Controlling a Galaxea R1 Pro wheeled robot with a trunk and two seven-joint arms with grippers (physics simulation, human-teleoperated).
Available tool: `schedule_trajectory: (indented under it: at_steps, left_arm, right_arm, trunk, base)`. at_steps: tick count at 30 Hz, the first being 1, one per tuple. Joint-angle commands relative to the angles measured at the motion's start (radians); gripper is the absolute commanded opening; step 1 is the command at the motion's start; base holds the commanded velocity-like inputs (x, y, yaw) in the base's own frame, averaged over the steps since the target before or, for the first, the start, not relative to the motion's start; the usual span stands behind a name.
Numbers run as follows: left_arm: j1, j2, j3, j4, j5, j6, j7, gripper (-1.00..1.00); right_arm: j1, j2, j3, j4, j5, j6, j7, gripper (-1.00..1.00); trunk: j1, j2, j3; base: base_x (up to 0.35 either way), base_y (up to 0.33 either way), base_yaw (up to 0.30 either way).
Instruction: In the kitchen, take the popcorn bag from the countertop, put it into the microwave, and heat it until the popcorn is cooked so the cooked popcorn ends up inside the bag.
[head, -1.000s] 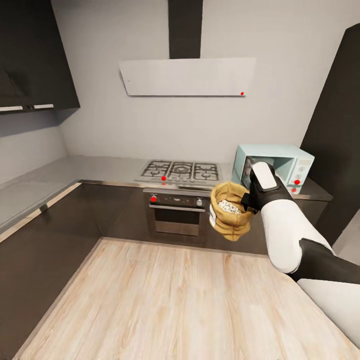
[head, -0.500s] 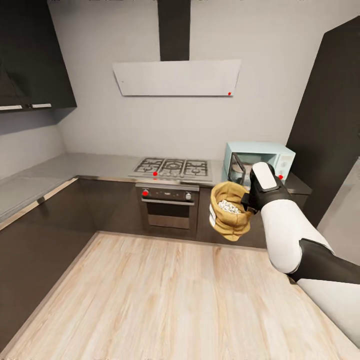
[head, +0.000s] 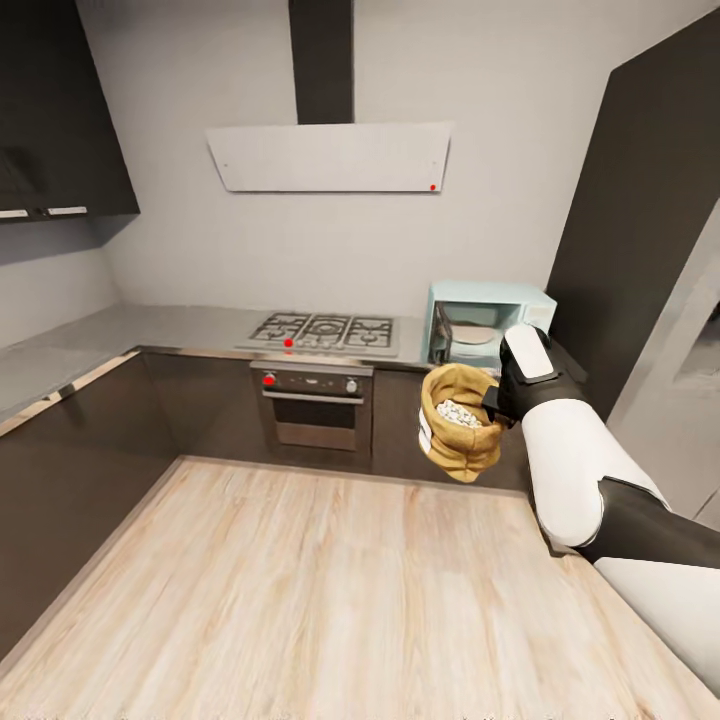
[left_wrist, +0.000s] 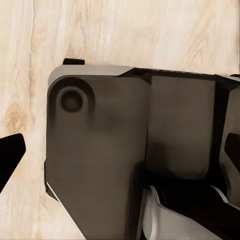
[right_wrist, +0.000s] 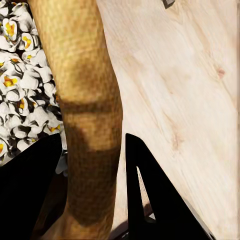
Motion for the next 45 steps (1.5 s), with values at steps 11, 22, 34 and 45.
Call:
schedule_trajectory:
  at_steps: [11,22,34,45]
  left_arm:
    - [-0.001,0.001,0.01,0.0,0.0,-0.002,-0.005,1.0]
    - [-0.002,0.001,0.01,0.0,0.0,-0.001,-0.005,1.0]
    - [-0.004,0.001,0.011,0.0,0.001,-0.001,-0.005,1.0]
    - [0.001,0.005,0.007,-0.001,-0.002,-0.001,-0.006,1.0]
  right_arm:
    - [-0.001,-0.001,-0.002,0.0,-0.009,0.007,-0.007,-1.0]
    - [0.029,-0.028,0.077,-0.002,-0.009,0.007,0.094,-1.0]
    - [0.039,-0.056,0.163,0.001,-0.009,0.007,0.178,-1.0]
    - [0.036,-0.053,0.289,0.009,-0.007,0.007,0.258,-1.0]
  trunk:
    - [0.0,-0.002,-0.002]
    - [0.0,-0.002,-0.002]
    - [0.0,-0.002,-0.002]
    - [0.0,-0.002,-0.002]
  base:
    - [-0.062,-0.331,0.0]
    - [0.0,-0.349,0.0]
    - [0.037,-0.337,0.0]
    - [0.01,-0.016,0.0]
